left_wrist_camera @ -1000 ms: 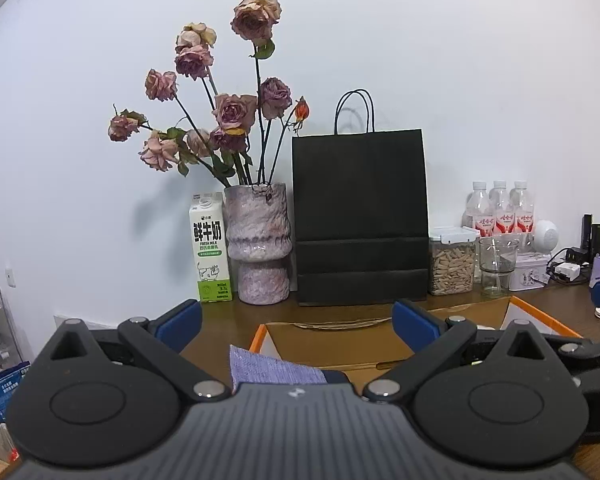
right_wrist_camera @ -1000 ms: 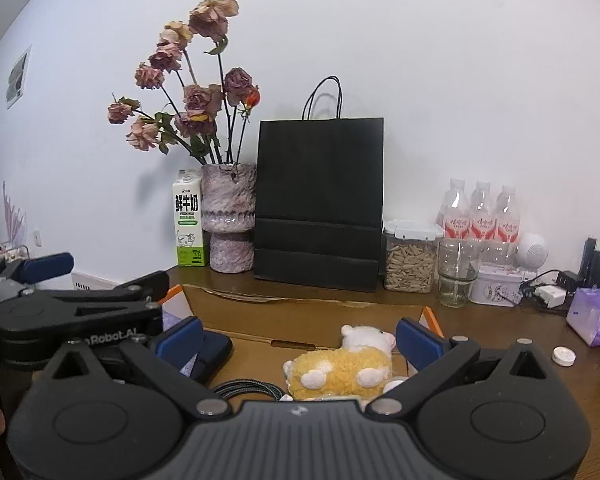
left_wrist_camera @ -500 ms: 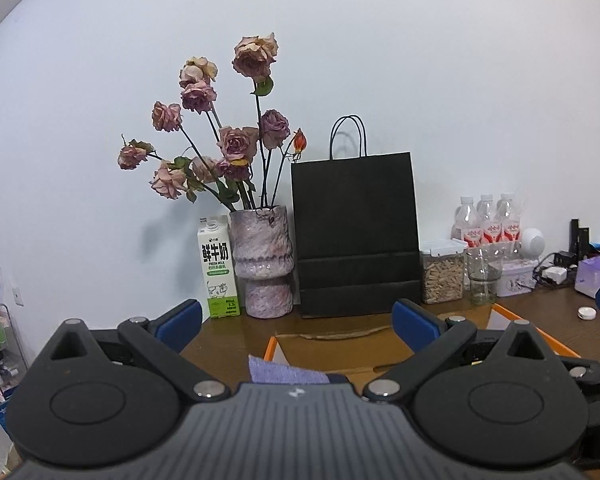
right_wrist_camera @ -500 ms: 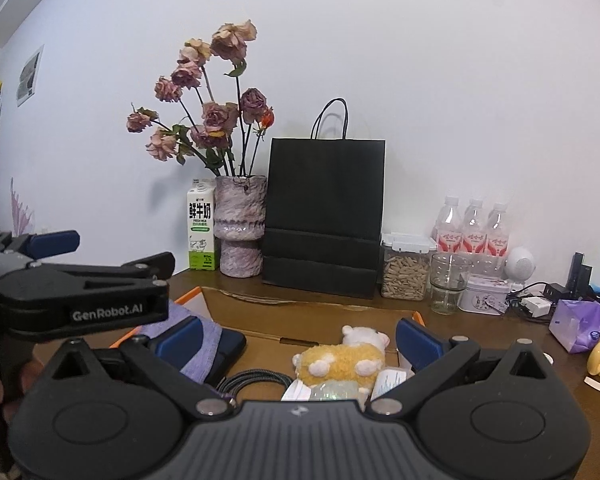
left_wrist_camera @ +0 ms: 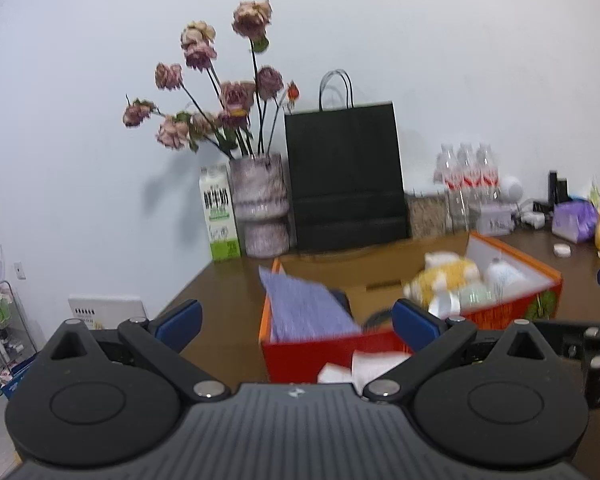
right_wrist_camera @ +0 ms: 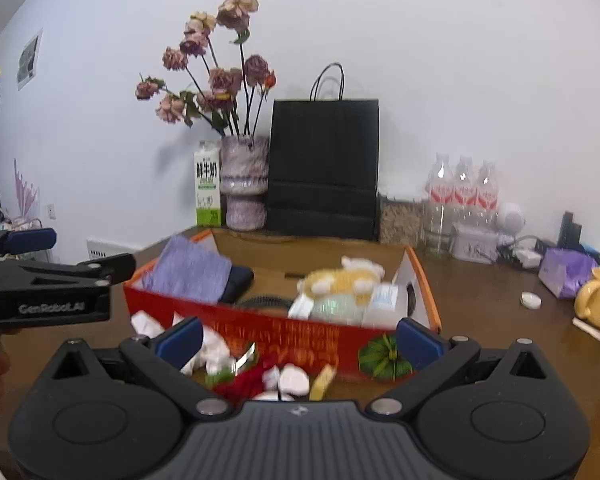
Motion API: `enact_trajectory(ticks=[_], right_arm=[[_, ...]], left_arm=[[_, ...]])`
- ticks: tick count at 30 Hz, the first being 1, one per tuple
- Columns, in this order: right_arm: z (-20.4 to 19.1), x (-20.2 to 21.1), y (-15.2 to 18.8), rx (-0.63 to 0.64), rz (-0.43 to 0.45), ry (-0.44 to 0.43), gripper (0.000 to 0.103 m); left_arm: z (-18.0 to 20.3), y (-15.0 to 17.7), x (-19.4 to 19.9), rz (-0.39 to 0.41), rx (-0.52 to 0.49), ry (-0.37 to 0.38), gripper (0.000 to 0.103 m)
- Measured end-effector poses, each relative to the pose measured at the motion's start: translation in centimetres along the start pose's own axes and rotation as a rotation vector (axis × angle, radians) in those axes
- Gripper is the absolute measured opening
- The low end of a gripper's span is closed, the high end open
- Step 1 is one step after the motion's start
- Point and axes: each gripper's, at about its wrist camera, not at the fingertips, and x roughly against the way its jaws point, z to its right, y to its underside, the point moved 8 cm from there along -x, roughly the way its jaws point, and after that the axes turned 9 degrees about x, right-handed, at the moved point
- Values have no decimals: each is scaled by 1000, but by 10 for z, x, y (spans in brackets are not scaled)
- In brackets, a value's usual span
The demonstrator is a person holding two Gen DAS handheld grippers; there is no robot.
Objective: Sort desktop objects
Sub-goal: 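Withdraw both tools from the box back toward the table items, then grasp the small orange item on the table with the left tool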
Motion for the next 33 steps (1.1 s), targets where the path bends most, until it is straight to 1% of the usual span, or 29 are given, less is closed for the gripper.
enact_trajectory(ticks=[3,11,16,22,24,27,28,30,31,32,33], right_arm=[[-1,2,18,-5,-34,-2,103],[-5,-1,58,-11,-129,-10,103],[-4,-5,73,-20,-170,-5,103],[-3,-7,82,-28,-196,-1,103],[-3,-7,85,-29,-201,-4,103],[-5,-7,87,-26,-208,-8,103],[-5,-7,87,-26,-210,-8,103],[-6,-8,87,-25,-211,-10,103],[-6,-8,87,-25,-210,-12,103],[-7,-8,86,-24,-210,-14,103],[-8,-9,86,-23,-210,-15,103]], left_arm=[[-3,16,5,-34,-7,6,103],[-14,59,7,-157,-5,12,103],[-13,79,11,-217,1,29,103],[-7,90,15,-252,-6,72,102],[-4,94,14,-270,-7,85,97],[1,99,11,-298,0,109,83],[2,100,10,-308,3,117,74],[4,103,7,-333,14,135,60],[5,104,7,-339,28,156,45],[6,105,8,-344,41,177,25],[6,104,8,-349,50,191,20]])
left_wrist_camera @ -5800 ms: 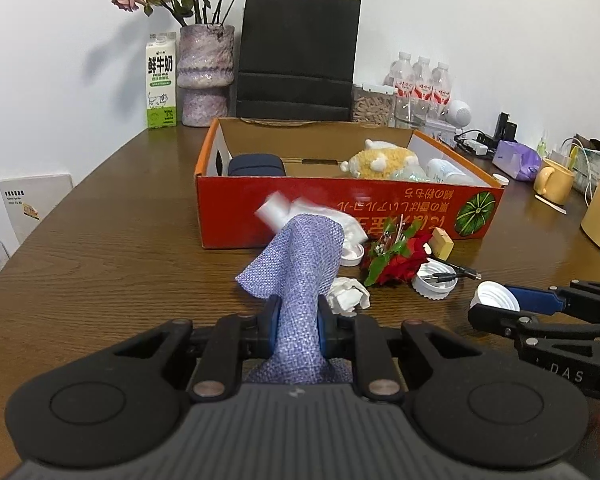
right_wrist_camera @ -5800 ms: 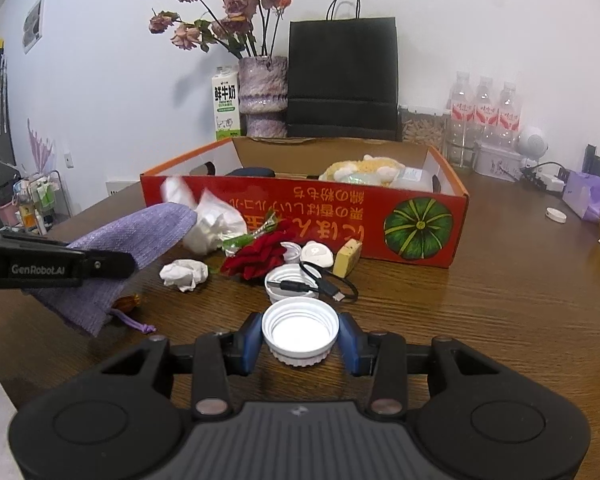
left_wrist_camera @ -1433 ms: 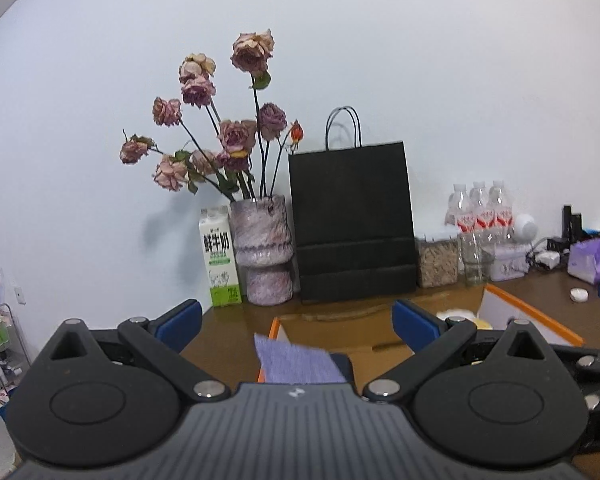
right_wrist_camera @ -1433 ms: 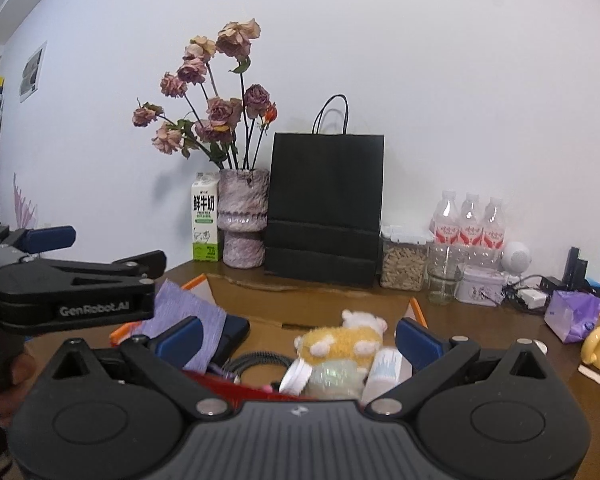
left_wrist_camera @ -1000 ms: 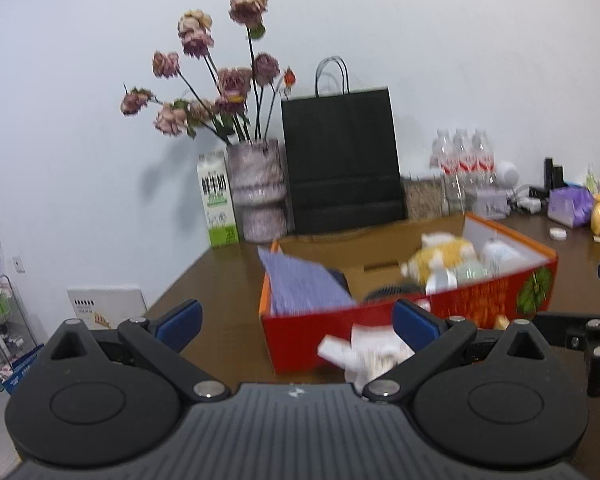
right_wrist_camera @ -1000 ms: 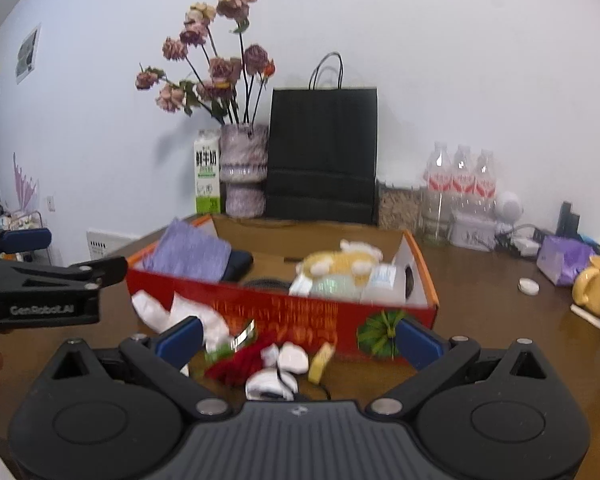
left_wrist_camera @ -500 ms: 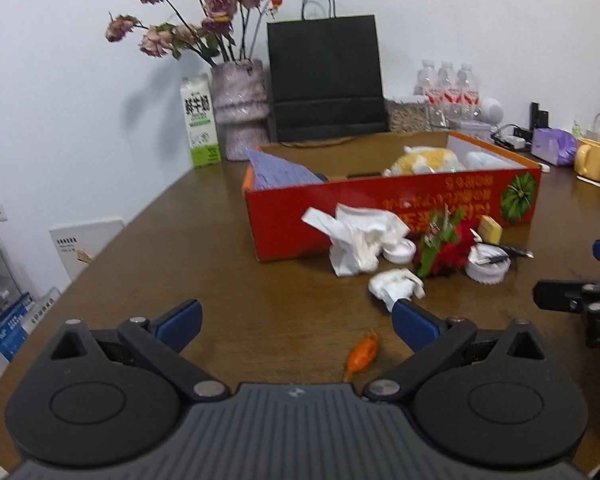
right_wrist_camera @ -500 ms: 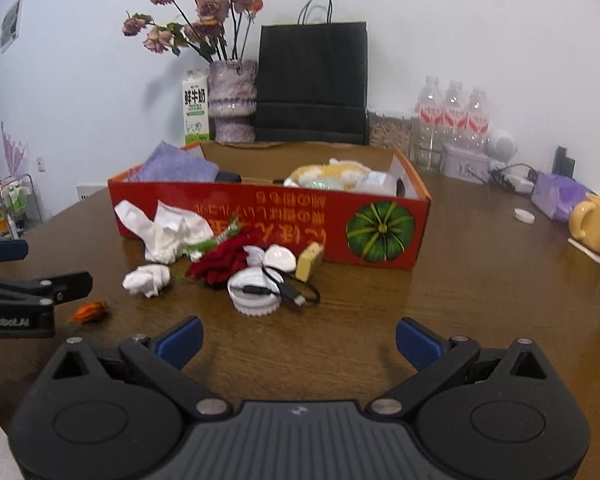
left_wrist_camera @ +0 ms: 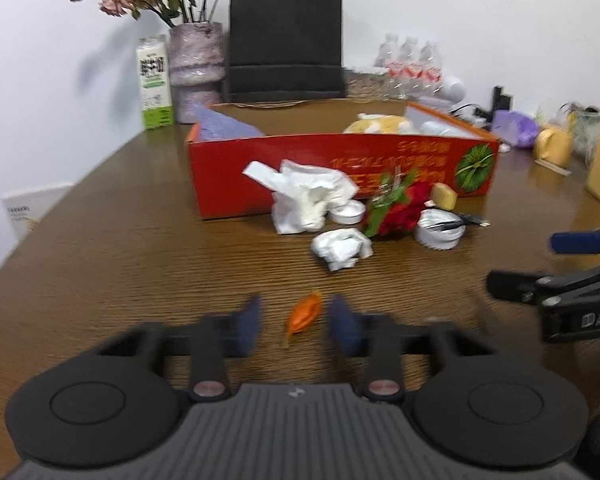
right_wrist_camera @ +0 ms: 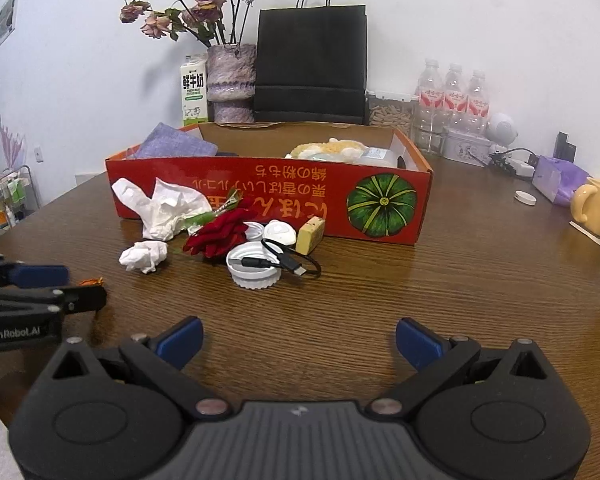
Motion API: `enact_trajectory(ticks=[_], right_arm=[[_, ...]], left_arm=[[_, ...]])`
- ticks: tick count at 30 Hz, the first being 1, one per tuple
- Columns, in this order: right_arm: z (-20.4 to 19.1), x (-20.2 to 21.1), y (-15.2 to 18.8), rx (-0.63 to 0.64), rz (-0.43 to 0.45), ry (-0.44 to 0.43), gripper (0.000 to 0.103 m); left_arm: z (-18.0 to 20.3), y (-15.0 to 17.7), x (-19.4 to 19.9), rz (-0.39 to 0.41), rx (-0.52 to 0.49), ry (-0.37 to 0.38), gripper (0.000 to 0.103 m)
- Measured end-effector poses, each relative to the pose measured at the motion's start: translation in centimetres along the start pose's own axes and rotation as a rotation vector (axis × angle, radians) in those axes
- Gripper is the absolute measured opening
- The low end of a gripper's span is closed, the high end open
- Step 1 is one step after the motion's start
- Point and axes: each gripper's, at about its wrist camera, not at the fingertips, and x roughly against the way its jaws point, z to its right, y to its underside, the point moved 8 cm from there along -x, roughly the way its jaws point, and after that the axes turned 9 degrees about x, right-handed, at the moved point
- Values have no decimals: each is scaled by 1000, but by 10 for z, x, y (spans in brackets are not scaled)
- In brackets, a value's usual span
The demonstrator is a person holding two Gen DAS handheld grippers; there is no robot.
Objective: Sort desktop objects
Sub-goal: 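Grasp the small orange item on the table with the left tool, then grasp the white cap with the right tool while the left tool holds the orange item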
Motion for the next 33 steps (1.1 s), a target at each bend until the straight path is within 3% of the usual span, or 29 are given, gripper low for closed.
enact_trajectory(ticks=[2,18,24,26,33], right_arm=[[-2,-1,0,3,-1,-4,103],[1,-12,-25,39,41,14,100],[6,-27,-37,60,42,-2,88],[6,-31,-41,65,40,-9,72],[1,-46,-45,62,10,-81,45]], left_arm=[[0,0,0,-4,7,5,14],[-8,-31,4,83,44,-34,14],[-6,-42,-2,108,46,-39,14],[-4,-45,-4,113,44,-37,14],[-3,-47,-9,111,47,-27,14]])
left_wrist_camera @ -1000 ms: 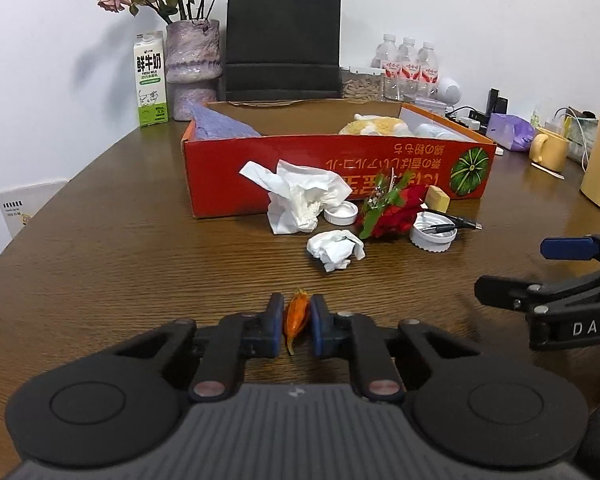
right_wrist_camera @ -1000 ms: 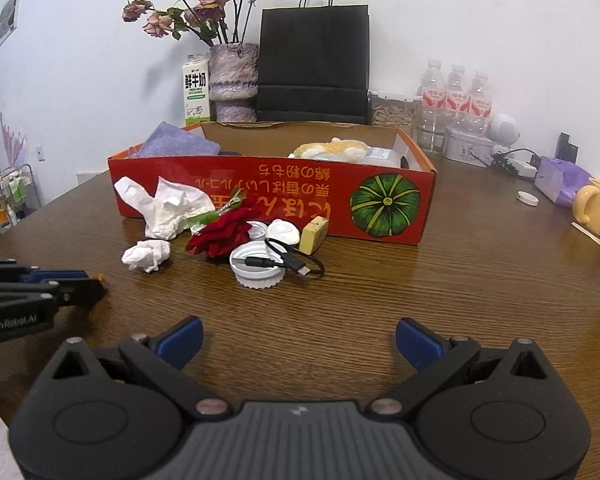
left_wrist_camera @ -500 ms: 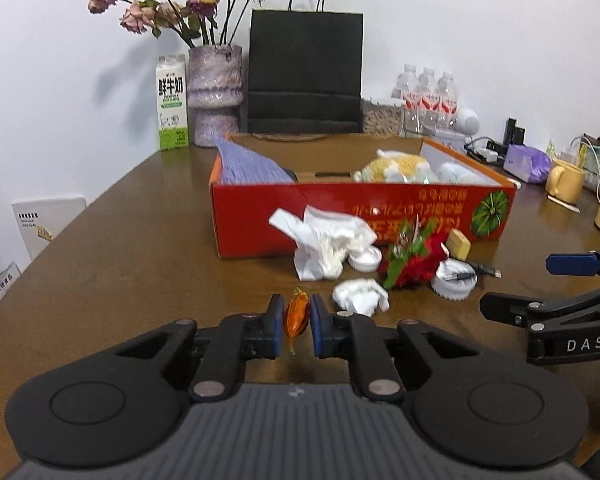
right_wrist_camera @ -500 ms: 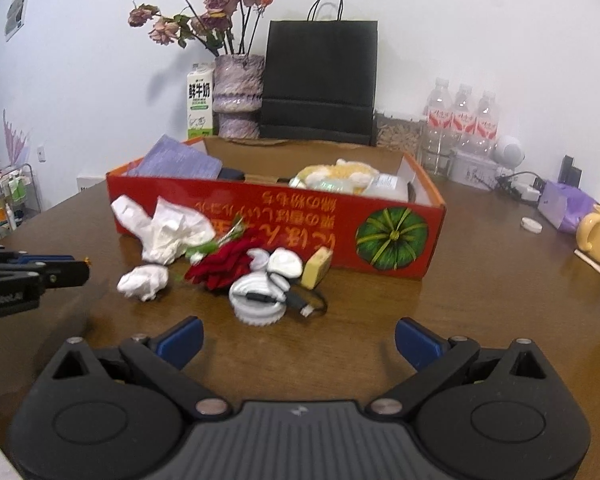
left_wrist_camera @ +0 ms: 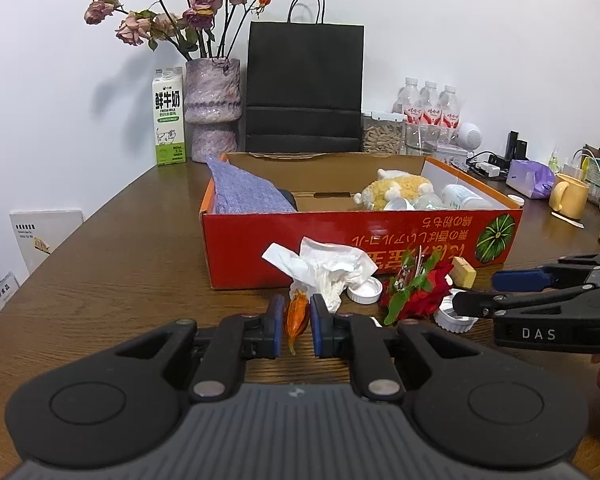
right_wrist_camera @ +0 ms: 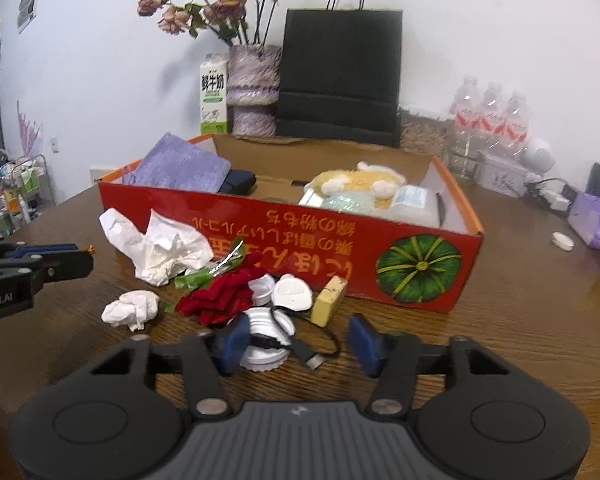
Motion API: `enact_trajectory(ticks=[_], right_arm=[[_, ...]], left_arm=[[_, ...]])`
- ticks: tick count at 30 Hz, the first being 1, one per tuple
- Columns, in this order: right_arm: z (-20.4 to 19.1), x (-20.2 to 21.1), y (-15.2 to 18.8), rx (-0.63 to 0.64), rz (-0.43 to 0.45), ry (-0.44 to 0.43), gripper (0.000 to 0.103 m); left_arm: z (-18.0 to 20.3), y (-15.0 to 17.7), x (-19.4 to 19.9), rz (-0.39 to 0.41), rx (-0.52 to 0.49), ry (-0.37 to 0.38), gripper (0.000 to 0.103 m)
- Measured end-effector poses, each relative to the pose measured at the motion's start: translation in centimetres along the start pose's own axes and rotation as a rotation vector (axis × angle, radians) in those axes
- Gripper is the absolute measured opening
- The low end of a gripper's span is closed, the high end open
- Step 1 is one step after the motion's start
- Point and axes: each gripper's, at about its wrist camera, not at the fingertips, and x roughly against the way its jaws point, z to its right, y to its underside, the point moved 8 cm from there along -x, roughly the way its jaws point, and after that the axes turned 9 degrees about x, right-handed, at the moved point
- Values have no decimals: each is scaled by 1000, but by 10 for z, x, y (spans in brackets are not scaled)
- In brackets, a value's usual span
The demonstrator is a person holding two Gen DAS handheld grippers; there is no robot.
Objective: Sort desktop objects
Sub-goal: 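Grasp the white cap with the right tool while the left tool holds the orange item, then carry the orange item and white cap over the orange box with both tools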
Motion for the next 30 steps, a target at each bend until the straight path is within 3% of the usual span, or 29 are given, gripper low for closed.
enact_trajectory(ticks=[5,30], right_arm=[[-3,2,3,-6,-12,-36,18],[12,31,-1,-85,69,-22,8]], left_arm=[[-3,2,-2,-6,6,-5,14],[5,-7,16,38,-8,6,15]])
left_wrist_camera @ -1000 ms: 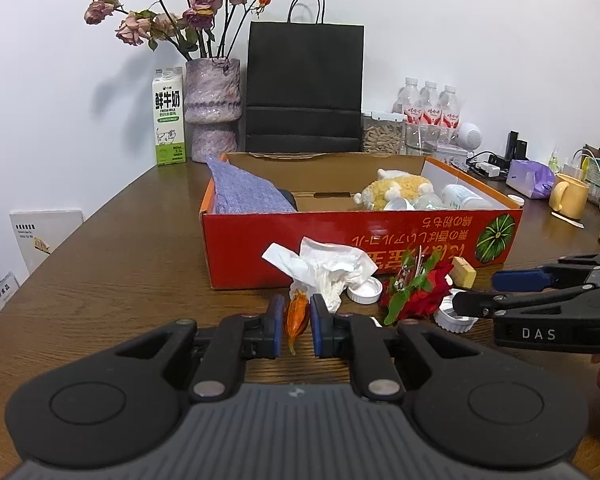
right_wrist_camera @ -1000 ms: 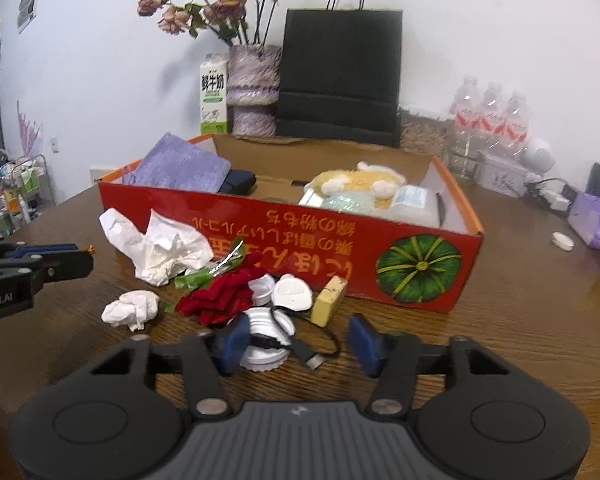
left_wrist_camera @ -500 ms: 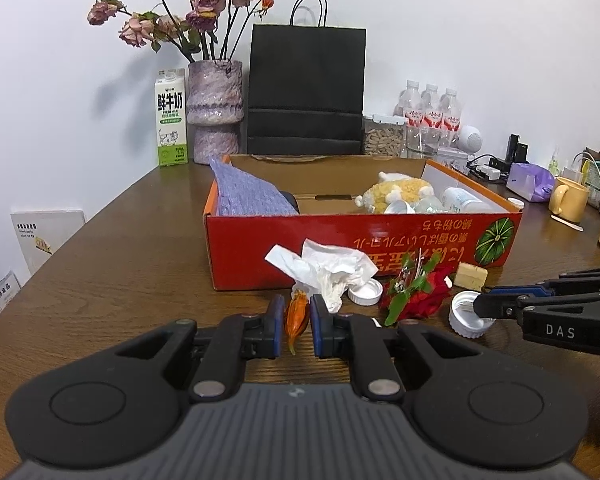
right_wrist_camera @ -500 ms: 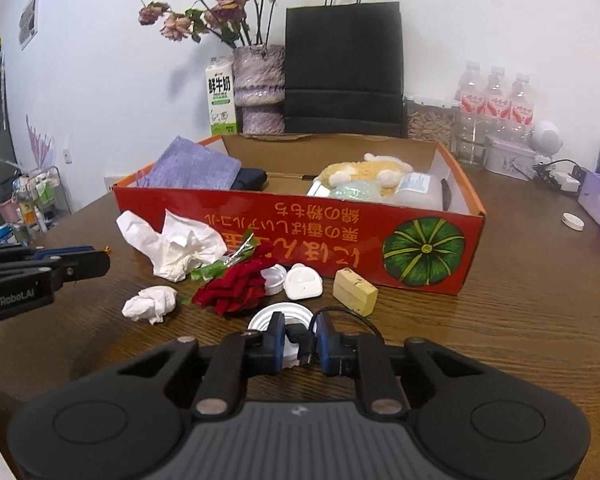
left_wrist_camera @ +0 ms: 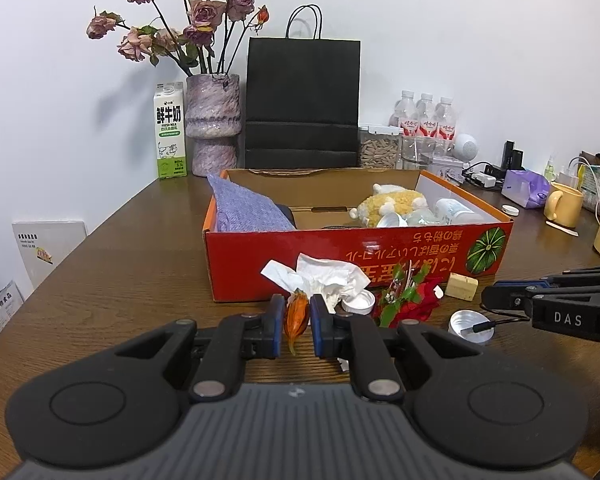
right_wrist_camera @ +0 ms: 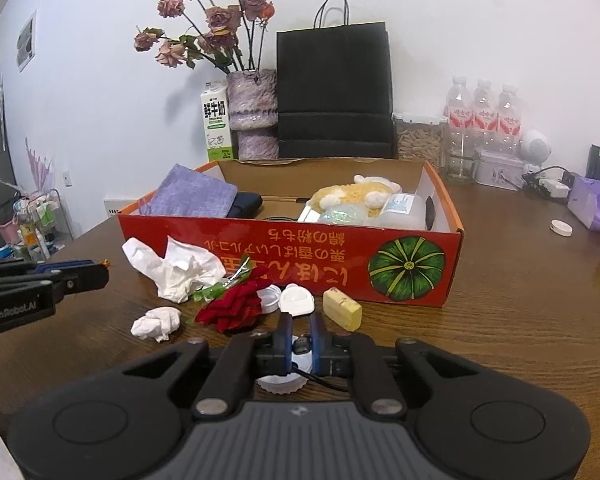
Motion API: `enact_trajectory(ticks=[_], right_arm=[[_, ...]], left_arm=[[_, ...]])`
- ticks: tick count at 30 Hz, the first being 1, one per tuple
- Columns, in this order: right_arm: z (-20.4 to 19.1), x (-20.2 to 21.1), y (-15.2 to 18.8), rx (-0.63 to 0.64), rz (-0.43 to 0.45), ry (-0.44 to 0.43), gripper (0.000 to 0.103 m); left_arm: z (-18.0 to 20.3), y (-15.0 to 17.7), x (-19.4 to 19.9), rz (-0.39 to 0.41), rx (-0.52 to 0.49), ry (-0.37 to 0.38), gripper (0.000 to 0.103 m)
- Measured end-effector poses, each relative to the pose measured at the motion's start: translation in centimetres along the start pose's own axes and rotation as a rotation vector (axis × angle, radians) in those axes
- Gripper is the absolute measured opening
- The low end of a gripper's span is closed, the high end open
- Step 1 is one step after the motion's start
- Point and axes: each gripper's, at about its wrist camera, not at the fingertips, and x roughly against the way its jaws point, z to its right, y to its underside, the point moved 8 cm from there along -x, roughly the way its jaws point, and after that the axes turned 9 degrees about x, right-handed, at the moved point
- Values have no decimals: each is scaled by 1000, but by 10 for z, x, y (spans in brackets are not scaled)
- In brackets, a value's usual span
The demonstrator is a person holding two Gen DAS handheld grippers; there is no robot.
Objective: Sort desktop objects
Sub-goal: 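Carry the orange item and white cap over the orange box with both tools, then open both tools to release the items into the box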
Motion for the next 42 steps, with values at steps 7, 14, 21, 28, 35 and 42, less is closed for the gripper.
enact_trajectory(ticks=[7,14,21,28,35,42], right_arm=[[3,11,-13,-5,44,1,8],[8,26,-48,14,123,13,8],[11,20,-96,42,191,27,8],[11,-16,-129,48,198,30,8],[24,-68,-137,24,187,27,8],[38,-96,-119,-20,139,-8,8]], left_arm=[[2,-8,4,24,0,8,15],[11,-31,7,77,-12,29,15],[25,-66,-4,148,-19,51,15],[32,-91,-44,157,1,55,15],[29,-103,-105,138,29,18,15],[23,-89,-129,97,9,-30,15]])
